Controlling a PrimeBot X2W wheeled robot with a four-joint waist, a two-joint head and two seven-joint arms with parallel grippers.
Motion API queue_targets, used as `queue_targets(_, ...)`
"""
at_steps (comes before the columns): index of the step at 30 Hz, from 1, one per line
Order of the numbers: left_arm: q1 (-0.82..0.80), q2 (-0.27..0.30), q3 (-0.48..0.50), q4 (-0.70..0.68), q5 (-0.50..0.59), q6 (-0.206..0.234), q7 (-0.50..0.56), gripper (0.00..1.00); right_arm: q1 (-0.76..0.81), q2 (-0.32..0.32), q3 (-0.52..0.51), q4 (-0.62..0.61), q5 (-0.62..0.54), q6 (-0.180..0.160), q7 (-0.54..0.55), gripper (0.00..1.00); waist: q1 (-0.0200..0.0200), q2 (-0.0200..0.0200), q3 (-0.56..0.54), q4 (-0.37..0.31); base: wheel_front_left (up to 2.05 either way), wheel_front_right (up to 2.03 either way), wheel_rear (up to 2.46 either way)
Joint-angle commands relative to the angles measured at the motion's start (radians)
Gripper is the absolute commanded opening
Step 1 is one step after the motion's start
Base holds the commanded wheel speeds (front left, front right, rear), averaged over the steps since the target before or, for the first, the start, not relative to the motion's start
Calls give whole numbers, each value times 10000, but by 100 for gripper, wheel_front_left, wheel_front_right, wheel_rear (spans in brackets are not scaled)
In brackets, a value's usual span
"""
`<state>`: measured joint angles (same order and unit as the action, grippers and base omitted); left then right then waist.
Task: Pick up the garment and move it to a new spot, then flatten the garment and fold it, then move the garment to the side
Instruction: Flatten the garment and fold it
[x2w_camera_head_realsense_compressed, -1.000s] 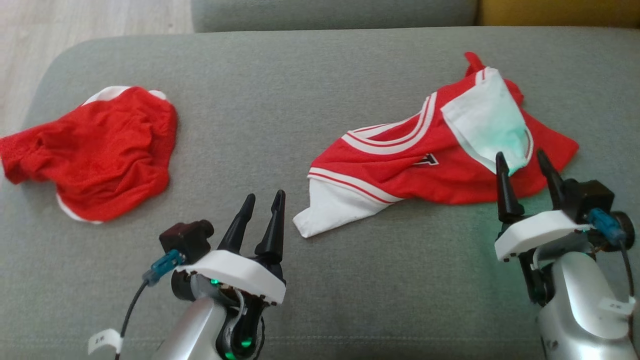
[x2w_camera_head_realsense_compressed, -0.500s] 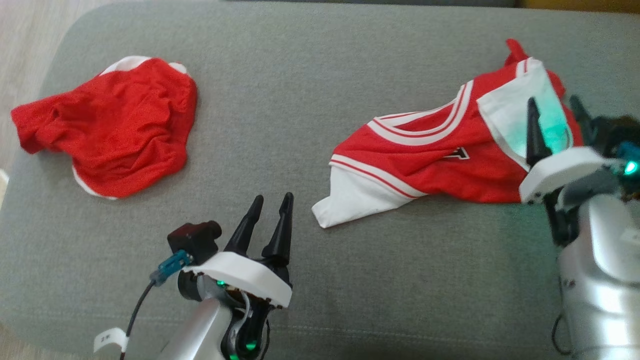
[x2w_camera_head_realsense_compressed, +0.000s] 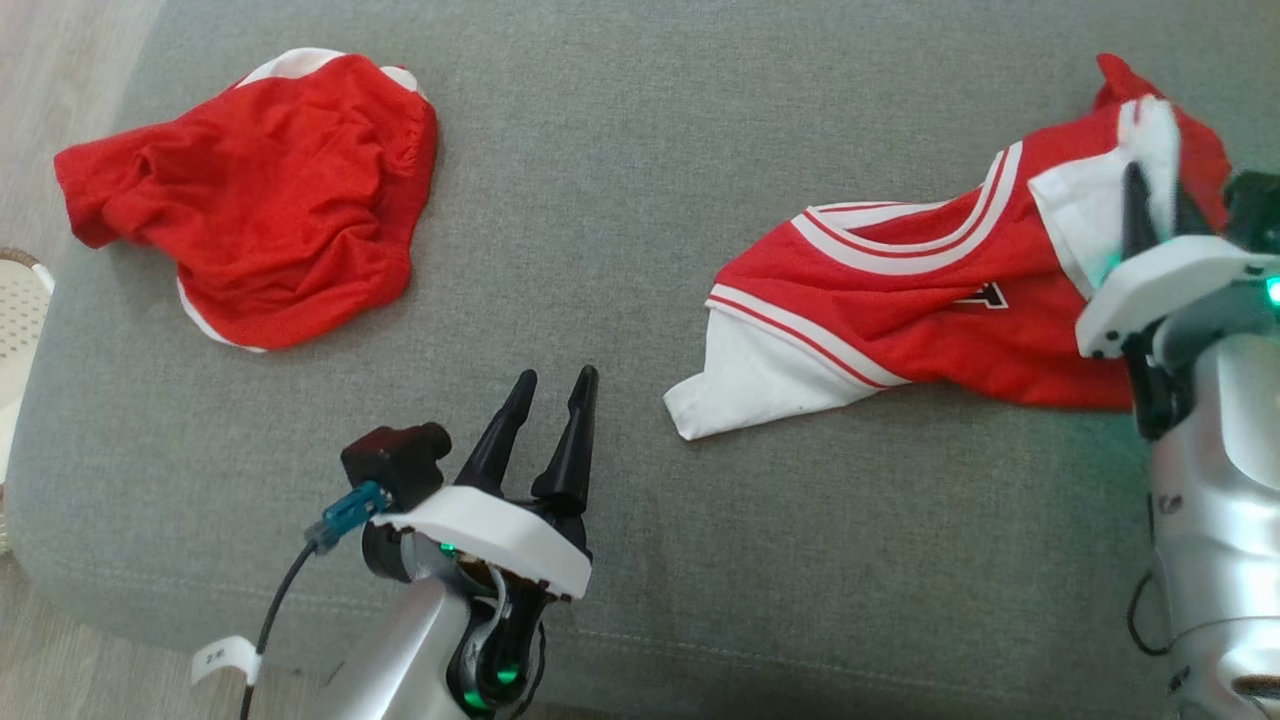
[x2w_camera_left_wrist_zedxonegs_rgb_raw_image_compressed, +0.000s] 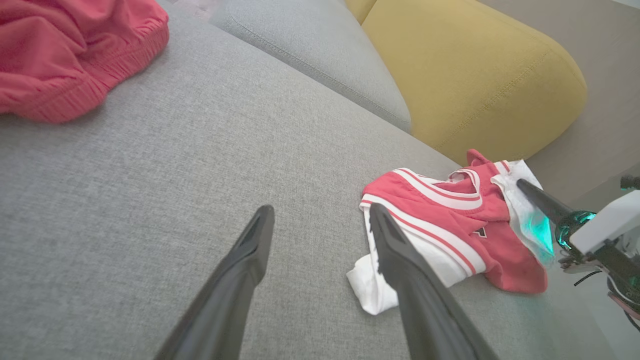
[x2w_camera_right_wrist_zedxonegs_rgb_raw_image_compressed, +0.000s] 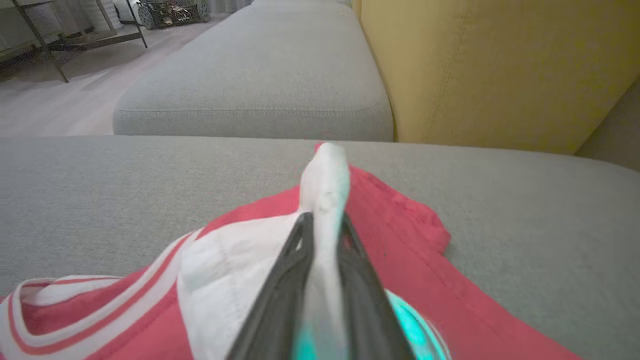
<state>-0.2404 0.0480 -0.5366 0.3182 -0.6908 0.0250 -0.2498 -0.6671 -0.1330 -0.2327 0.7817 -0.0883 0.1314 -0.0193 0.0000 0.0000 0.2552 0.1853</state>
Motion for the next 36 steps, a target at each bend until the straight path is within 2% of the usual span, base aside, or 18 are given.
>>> queue_targets(1,-385,22,253,-301,-70,-28,-120,100,-468,-9,404,-359,-33,-7,-294,0,0,0,-11,3,0,0,0)
queue_targets(8,-398,22,115,-211,-166,1,-120,100,-892,11,1351,-903,-179,-7,-1026,0,0,0,-198,67,0,0,0)
queue_targets(12,-459,22,-77,-248,-309,-9,-120,100,-1723,-87,2440,-1214,-82,-7,-957,0,0,0,-207,414,0,0,0)
queue_targets(14,-475,22,-131,-266,-351,-10,-120,100,-1957,-163,2653,-1189,-91,-7,-877,0,0,0,-177,544,0,0,0)
queue_targets(15,-507,22,-243,-325,-457,1,-120,100,-2489,-359,3022,-1035,-148,-7,-738,0,0,0,-80,842,0,0,0)
queue_targets(18,-584,22,-453,-432,-644,13,-120,100,-3406,-721,3281,-541,-296,-7,-610,0,0,0,142,1398,0,0,0)
queue_targets(23,-673,22,-859,-603,-982,54,-120,100,-4928,-1278,3315,482,-883,-7,-894,0,0,0,517,2417,0,0,0)
queue_targets(27,-657,22,-1002,-710,-1169,130,-120,100,-5828,-1544,3121,1330,-1568,-7,-1137,0,0,0,725,2952,0,0,0)
queue_targets(28,-649,22,-1019,-728,-1193,137,-120,100,-5972,-1591,3023,1549,-1775,-7,-1122,10,0,0,770,3030,0,0,0)
queue_targets(29,-645,22,-1030,-741,-1208,137,-120,100,-6069,-1619,2917,1792,-1968,-7,-1058,100,0,0,802,3089,0,0,0)
queue_targets(32,-644,22,-1018,-756,-1227,149,-120,100,-6204,-1569,2746,2432,-2418,-7,-989,100,0,0,842,3123,0,0,0)
queue_targets(36,-660,22,-898,-748,-1152,173,-120,100,-6100,-1335,2413,3100,-2615,-7,-1091,100,0,0,748,2793,0,0,0)
